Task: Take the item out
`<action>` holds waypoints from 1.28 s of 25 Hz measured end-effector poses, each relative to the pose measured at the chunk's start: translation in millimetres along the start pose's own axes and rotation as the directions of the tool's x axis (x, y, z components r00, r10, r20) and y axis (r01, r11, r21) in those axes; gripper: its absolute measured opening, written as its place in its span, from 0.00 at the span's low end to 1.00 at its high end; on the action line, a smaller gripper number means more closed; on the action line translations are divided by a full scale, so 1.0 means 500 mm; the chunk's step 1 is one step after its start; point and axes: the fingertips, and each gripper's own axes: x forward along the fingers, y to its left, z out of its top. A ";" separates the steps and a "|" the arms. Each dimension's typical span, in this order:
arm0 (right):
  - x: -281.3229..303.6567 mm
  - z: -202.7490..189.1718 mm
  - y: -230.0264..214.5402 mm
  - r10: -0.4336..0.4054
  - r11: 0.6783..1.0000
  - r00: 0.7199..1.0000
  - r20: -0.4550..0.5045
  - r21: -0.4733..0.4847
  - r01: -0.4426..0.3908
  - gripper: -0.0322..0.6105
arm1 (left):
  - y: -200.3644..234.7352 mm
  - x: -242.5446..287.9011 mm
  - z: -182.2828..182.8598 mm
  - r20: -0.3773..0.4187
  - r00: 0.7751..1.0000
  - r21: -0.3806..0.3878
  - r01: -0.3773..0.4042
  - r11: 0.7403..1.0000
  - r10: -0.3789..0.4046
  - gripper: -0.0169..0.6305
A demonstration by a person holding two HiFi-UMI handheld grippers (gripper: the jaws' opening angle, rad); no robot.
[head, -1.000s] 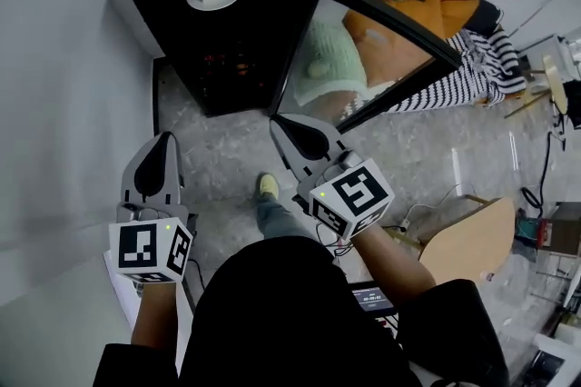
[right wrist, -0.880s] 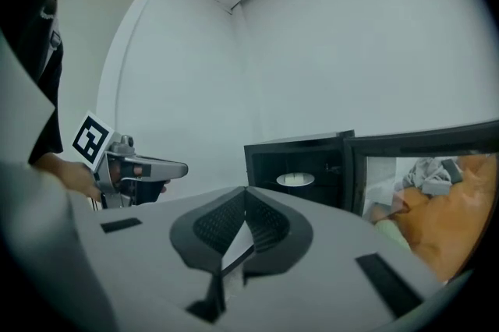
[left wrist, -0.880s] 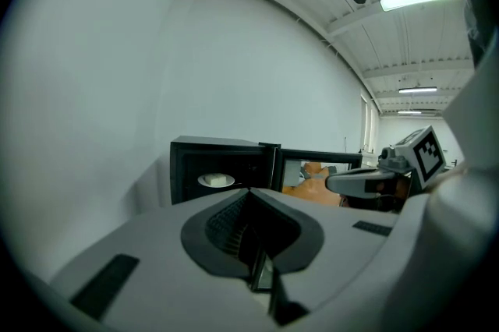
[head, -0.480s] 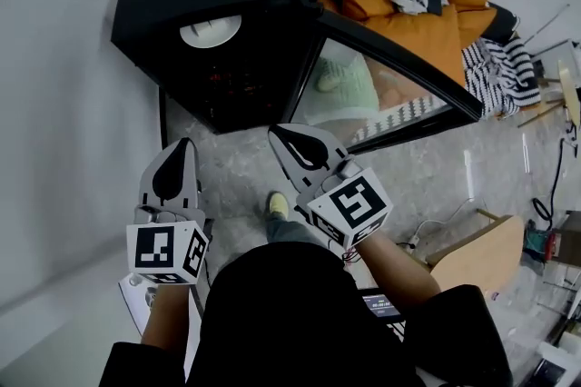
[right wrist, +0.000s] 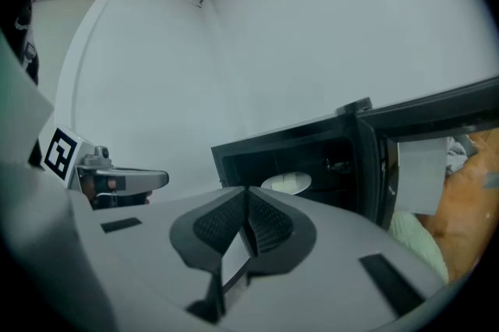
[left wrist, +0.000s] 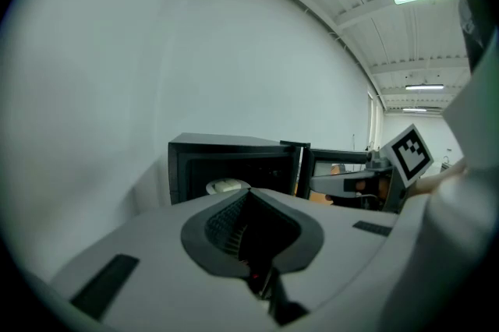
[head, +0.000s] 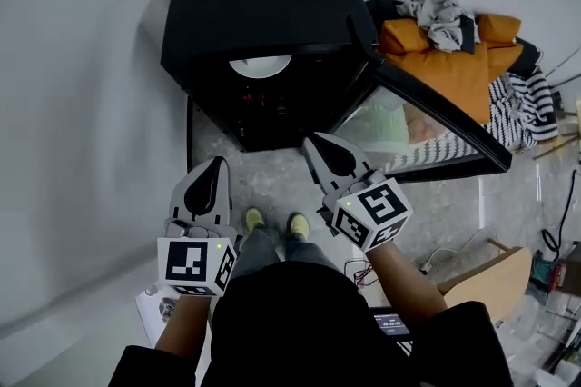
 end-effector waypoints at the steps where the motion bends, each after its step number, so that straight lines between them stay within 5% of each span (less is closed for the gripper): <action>1: 0.014 0.000 -0.003 -0.013 1.000 1.000 -0.002 0.007 0.013 0.06 | 0.013 0.001 0.003 0.002 1.000 0.000 0.004 1.000 -0.004 0.04; 10: 0.095 -0.032 -0.020 -0.098 0.990 0.994 -0.045 0.096 0.102 0.14 | 0.109 -0.005 0.003 0.007 1.000 -0.017 0.003 1.000 -0.003 0.04; 16: 0.165 -0.055 -0.061 -0.113 0.950 0.993 -0.034 0.289 0.118 0.22 | 0.155 -0.001 -0.021 -0.020 0.999 -0.030 -0.025 0.999 0.024 0.04; 22: 0.242 -0.076 -0.102 -0.152 0.927 0.988 -0.033 0.342 0.154 0.23 | 0.179 -0.011 -0.038 -0.061 0.997 -0.015 -0.058 0.998 0.057 0.04; 26: 0.287 -0.095 -0.131 -0.170 0.886 0.985 -0.039 0.430 0.170 0.25 | 0.201 -0.020 -0.049 -0.091 0.992 -0.010 -0.088 0.996 0.087 0.04; 32: 0.339 -0.123 -0.177 -0.200 0.769 0.979 -0.034 0.614 0.178 0.26 | 0.232 -0.031 -0.059 -0.125 0.984 -0.001 -0.126 0.992 0.125 0.04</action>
